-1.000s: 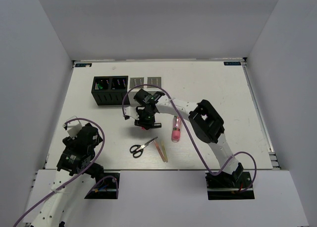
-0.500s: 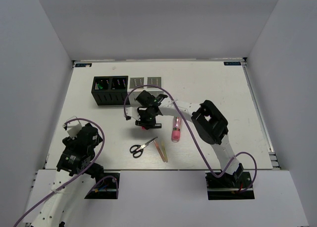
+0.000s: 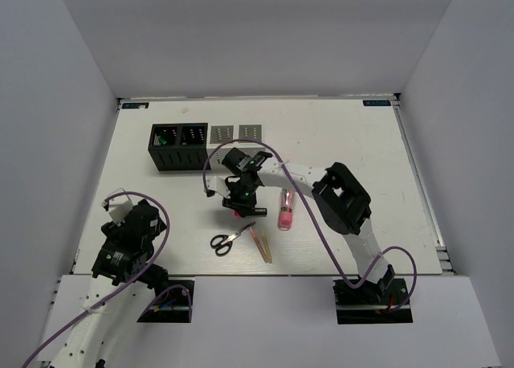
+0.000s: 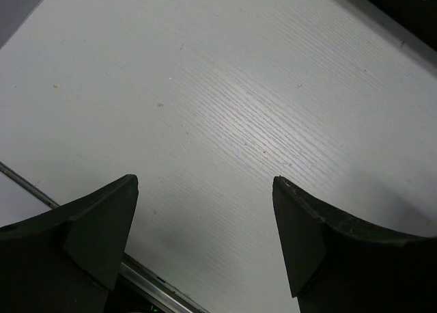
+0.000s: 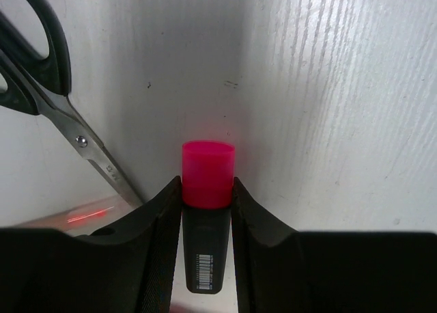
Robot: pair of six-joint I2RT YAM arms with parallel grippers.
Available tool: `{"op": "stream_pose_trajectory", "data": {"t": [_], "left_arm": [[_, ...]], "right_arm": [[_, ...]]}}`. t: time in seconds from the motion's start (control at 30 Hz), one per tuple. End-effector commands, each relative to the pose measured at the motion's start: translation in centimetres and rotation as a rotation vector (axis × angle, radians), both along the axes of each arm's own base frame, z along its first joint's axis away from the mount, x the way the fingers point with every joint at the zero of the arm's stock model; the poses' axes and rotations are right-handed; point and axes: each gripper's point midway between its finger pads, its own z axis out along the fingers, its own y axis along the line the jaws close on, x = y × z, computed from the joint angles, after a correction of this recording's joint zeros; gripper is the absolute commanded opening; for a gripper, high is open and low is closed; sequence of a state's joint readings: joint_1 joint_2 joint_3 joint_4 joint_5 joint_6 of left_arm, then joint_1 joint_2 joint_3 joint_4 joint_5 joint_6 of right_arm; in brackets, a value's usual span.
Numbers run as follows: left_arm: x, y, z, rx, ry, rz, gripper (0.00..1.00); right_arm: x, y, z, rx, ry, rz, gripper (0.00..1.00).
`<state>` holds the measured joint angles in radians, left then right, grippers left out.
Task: Sort the stationery into containers
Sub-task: Pick up the pen from the center of the board, then place the pen in the storage box.
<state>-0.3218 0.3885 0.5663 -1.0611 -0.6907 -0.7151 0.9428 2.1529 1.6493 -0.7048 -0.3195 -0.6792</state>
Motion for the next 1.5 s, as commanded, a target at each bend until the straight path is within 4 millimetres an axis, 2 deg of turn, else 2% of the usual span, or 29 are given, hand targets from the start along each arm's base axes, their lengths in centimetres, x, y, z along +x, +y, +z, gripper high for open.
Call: {"op": "stream_pose_trajectory", "data": {"t": [0.0, 0.33, 0.37, 0.43, 0.47, 0.53, 0.6, 0.67, 0.7, 0.77, 0.9, 0.97, 1.03, 1.07, 1.1, 1.2, 1.27, 1.3, 1.33, 1.4, 1.43, 1.47], "left_arm": [[0.3, -0.1, 0.2, -0.009, -0.022, -0.001, 0.90], [0.3, -0.1, 0.1, -0.010, -0.019, -0.003, 0.90], [0.4, -0.2, 0.1, -0.010, -0.017, -0.005, 0.90], [0.3, -0.2, 0.1, -0.009, -0.016, -0.005, 0.90], [0.4, -0.2, 0.2, -0.012, -0.018, -0.005, 0.90], [0.3, -0.1, 0.0, -0.008, -0.011, -0.003, 0.90], [0.3, -0.1, 0.1, -0.007, -0.012, -0.002, 0.90], [0.4, -0.1, 0.0, -0.004, -0.009, -0.004, 0.90], [0.4, -0.1, 0.0, -0.004, -0.007, -0.004, 0.90], [0.3, -0.1, -0.1, -0.002, -0.003, -0.002, 0.90], [0.4, -0.1, -0.1, -0.001, -0.006, 0.000, 0.90], [0.4, 0.0, -0.1, 0.002, -0.008, 0.001, 0.90], [0.4, 0.1, -0.1, 0.004, -0.007, 0.003, 0.90], [0.4, 0.1, 0.0, 0.003, -0.012, 0.005, 0.90], [0.4, 0.1, -0.1, 0.004, -0.010, 0.005, 0.90], [0.3, 0.1, -0.1, 0.005, -0.011, 0.006, 0.90], [0.3, 0.2, -0.1, 0.010, -0.012, 0.009, 0.90], [0.4, 0.2, -0.1, 0.006, -0.018, 0.009, 0.90], [0.4, 0.2, -0.1, 0.007, -0.018, 0.007, 0.90], [0.4, 0.2, 0.0, 0.008, -0.018, 0.005, 0.90], [0.4, 0.1, -0.1, 0.007, -0.016, 0.002, 0.90], [0.5, 0.1, -0.1, 0.005, -0.020, 0.000, 0.90]], "right_arm": [[0.2, 1.2, 4.5, 0.088, -0.014, -0.012, 0.00], [1.3, 2.8, 6.8, 0.142, -0.051, -0.029, 0.00], [1.7, 3.6, 8.0, 0.166, -0.066, -0.028, 0.00], [2.0, 3.8, 8.1, 0.156, -0.067, -0.037, 0.00], [2.6, 4.8, 9.8, 0.196, -0.093, -0.037, 0.00], [3.0, 5.9, 10.7, 0.220, -0.115, -0.038, 0.00], [4.4, 6.9, 12.6, 0.264, -0.156, -0.057, 0.00], [5.0, 8.0, 13.6, 0.299, -0.185, -0.063, 0.00], [5.6, 8.9, 15.5, 0.346, -0.213, -0.068, 0.00], [6.1, 10.1, 16.2, 0.385, -0.241, -0.071, 0.00], [7.9, 13.1, 20.2, 0.554, -0.342, -0.082, 0.00], [8.7, 13.6, 21.2, 0.602, -0.363, -0.101, 0.00], [9.4, 15.1, 23.6, 0.697, -0.394, -0.114, 0.00], [9.7, 15.5, 23.6, 0.709, -0.396, -0.120, 0.00], [10.0, 16.3, 24.9, 0.767, -0.417, -0.120, 0.00], [10.8, 17.8, 26.1, 0.850, -0.461, -0.109, 0.00], [11.2, 18.4, 27.8, 0.907, -0.484, -0.112, 0.00], [11.5, 18.8, 27.2, 0.912, -0.468, -0.125, 0.00], [11.8, 19.3, 28.6, 0.969, -0.492, -0.128, 0.00], [12.1, 19.6, 27.7, 0.976, -0.479, -0.141, 0.00], [12.6, 20.1, 29.6, 1.061, -0.525, -0.143, 0.00], [12.9, 20.3, 29.7, 1.079, -0.521, -0.153, 0.00]]}}
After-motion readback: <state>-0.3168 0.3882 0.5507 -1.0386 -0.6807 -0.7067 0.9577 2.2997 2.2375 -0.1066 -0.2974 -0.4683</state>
